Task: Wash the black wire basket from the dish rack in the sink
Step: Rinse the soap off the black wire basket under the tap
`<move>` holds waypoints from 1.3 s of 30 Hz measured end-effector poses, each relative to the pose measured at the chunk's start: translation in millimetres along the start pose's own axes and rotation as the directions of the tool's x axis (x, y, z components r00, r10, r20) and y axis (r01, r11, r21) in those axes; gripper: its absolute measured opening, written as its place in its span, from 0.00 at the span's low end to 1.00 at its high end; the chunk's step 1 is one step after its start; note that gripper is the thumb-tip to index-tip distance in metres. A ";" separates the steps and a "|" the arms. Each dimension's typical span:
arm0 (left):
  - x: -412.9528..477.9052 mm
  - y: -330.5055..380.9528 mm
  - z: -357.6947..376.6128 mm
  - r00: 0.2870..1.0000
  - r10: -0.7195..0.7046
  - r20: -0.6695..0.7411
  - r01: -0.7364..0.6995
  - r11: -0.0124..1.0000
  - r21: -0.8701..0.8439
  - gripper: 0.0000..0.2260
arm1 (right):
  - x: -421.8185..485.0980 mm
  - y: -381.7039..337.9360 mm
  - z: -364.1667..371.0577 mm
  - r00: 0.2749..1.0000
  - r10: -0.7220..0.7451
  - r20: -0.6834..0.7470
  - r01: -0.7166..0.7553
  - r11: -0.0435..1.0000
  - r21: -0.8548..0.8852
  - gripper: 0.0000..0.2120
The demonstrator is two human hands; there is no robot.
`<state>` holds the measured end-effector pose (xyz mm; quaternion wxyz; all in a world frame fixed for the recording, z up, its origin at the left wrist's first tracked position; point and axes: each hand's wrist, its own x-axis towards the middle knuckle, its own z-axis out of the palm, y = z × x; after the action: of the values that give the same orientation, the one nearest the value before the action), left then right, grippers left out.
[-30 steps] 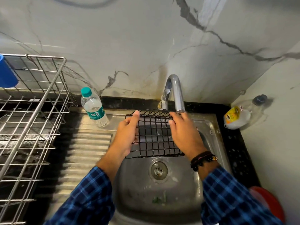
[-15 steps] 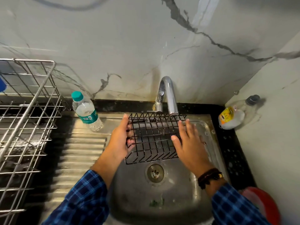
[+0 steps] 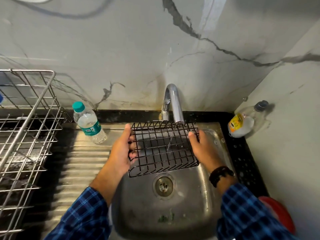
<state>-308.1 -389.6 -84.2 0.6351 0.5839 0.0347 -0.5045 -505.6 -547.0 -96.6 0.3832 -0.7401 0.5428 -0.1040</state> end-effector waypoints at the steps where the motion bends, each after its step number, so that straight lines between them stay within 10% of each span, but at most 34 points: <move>1: -0.6 1.1 -0.8 1.000 0.012 0.016 -0.012 1.000 0.000 0.23 | 3.7 1.7 -0.7 0.998 0.066 -0.004 -0.065 0.990 0.124 0.35; 10: -20.3 13.5 18.8 0.945 0.230 0.234 -0.304 0.879 0.366 0.18 | 6.3 19.4 28.2 0.911 0.398 0.107 -0.409 0.847 0.339 0.29; 14: -30.9 8.6 48.5 0.885 0.303 0.354 -0.466 0.543 0.699 0.18 | -27.0 -9.5 51.8 0.999 -0.019 0.040 0.003 0.928 0.372 0.25; 19: -30.3 20.9 80.6 0.875 0.277 0.397 -0.484 0.497 0.720 0.20 | -41.0 -32.8 58.9 0.955 -0.257 -0.146 0.296 0.822 0.487 0.19; 25: -11.8 52.5 101.0 0.753 0.154 0.639 -0.646 -0.006 0.763 0.18 | -21.2 -20.3 25.2 0.997 -0.057 0.047 0.014 0.768 0.641 0.24; 30: 5.9 38.6 100.4 0.521 0.101 0.848 -0.678 -0.555 0.482 0.17 | -17.2 -26.1 9.3 0.843 0.161 0.514 -0.471 0.683 0.558 0.38; 34: 10.6 18.3 95.0 0.360 0.134 0.923 -0.713 -0.599 0.365 0.15 | -25.8 -16.8 2.7 0.838 0.097 0.537 -0.473 0.621 0.625 0.32; 39: 16.3 -6.3 82.3 0.461 0.429 0.777 -0.603 -0.491 0.629 0.17 | -39.5 1.9 14.7 0.882 0.131 0.453 -0.449 0.526 0.722 0.19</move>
<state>-349.3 -462.1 -73.1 0.1754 0.7185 -0.6729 0.0140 -514.0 -505.6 -97.6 0.7779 -0.3848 0.4758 -0.1428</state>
